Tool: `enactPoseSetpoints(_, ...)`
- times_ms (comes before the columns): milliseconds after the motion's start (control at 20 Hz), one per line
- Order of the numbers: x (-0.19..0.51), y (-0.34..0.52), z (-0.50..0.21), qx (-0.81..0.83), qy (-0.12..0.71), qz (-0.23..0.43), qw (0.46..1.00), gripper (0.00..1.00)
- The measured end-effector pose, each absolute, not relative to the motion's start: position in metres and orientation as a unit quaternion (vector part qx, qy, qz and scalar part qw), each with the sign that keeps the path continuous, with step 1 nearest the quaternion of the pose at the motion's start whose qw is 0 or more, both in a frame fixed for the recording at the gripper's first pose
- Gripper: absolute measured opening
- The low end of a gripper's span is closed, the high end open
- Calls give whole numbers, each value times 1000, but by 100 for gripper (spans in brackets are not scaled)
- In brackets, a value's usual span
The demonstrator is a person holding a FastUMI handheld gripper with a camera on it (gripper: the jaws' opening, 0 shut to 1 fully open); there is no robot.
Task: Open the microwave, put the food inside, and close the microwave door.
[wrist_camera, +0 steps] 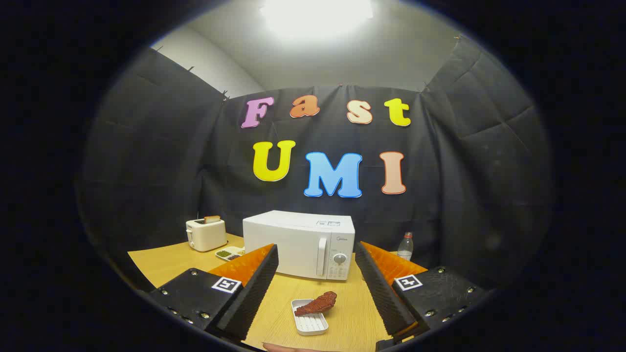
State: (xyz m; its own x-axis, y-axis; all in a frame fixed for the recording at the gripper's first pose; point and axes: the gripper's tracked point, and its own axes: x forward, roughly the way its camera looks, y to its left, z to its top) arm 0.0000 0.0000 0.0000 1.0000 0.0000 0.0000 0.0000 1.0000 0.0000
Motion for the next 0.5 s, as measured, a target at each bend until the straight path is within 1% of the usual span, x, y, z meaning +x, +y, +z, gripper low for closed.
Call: enactPoseSetpoints(500, 5, 2, -3, 0, 1, 2, 1000, 98)
